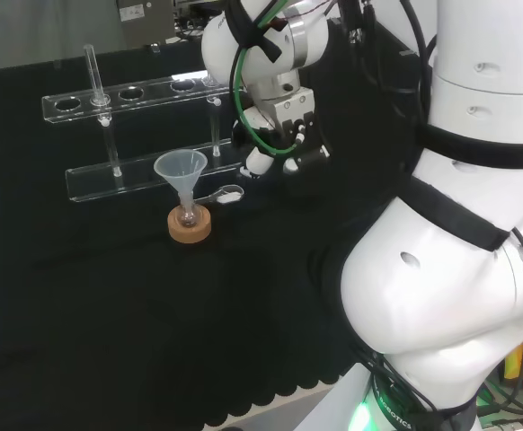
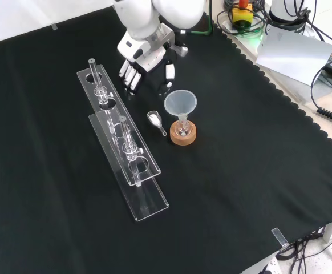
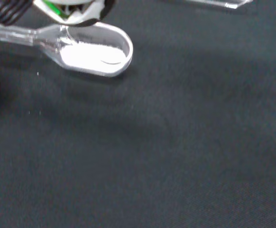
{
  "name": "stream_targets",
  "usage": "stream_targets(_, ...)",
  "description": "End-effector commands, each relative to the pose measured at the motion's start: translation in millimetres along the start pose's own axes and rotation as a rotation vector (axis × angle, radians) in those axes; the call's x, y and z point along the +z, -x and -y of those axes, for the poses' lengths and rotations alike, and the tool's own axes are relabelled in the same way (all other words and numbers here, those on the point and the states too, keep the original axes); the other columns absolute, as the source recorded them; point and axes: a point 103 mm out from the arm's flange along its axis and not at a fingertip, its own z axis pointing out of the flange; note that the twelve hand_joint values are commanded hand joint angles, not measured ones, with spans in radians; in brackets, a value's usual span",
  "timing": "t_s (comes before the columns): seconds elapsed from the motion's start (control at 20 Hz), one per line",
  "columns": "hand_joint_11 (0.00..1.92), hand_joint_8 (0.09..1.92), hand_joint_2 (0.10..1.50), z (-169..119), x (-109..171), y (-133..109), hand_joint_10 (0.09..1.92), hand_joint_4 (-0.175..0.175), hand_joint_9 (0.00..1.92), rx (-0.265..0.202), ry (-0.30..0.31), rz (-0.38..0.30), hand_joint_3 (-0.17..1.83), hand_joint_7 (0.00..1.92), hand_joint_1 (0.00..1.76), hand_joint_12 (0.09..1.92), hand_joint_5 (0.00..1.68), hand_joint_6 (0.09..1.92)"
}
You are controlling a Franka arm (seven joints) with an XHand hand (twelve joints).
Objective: Pick up the weighing funnel.
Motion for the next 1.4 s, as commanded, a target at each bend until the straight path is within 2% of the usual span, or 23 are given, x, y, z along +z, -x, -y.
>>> stream_targets(0.05,0.4,0.8,0.64,-9.3,9.6,-6.0,0.68,-0.074,0.66,-0.006,-0.013,0.013,0.72,0.38,0.85,1.33,0.5,0.45)
stream_targets(0.75,0.42,0.78,0.63,-18.7,30.5,-12.8,0.65,-0.08,0.69,0.004,-0.028,-0.011,0.73,0.42,0.86,1.32,0.48,0.54)
stream_targets(1.4,0.42,0.78,0.63,-20.6,37.9,-21.6,0.65,-0.082,0.69,-0.009,-0.029,0.011,0.73,0.42,0.86,1.32,0.48,0.56)
